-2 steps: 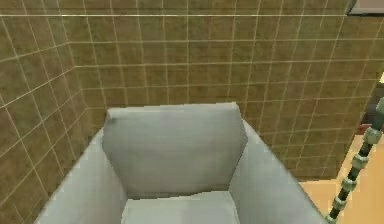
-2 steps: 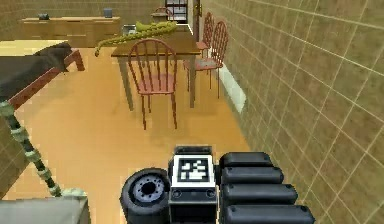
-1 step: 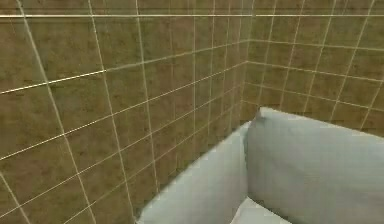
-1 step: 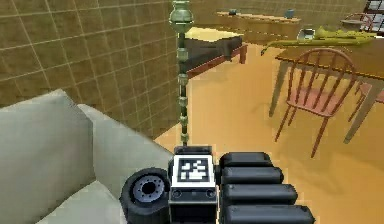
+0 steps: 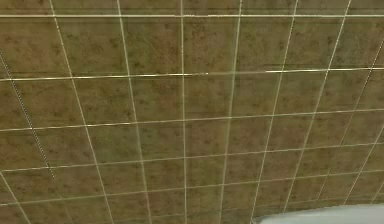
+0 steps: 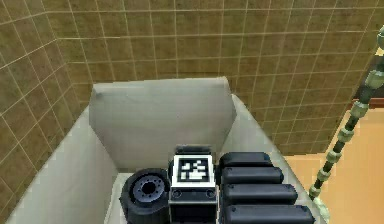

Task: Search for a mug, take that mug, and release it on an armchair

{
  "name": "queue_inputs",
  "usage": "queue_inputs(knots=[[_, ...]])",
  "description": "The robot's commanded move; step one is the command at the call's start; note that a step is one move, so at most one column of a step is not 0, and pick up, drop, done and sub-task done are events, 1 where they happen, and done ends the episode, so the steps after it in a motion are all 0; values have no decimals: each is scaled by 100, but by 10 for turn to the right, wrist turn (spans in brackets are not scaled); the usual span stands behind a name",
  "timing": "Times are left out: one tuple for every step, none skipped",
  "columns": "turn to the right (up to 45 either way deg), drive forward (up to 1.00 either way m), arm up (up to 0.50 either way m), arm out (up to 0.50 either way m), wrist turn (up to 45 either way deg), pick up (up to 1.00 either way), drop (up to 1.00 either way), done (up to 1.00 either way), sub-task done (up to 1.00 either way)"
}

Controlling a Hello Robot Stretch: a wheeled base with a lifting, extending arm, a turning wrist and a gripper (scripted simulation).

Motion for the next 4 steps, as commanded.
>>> queue_inputs(knots=[[0, 0, 0, 26, 0, 0, 0, 0, 0], [0, 0, 0, 0, 450, 0, 0, 0, 0], [0, 0, 0, 0, 450, 0, 0, 0, 0], [0, 0, 0, 0, 360, 0, 0, 0, 0]])
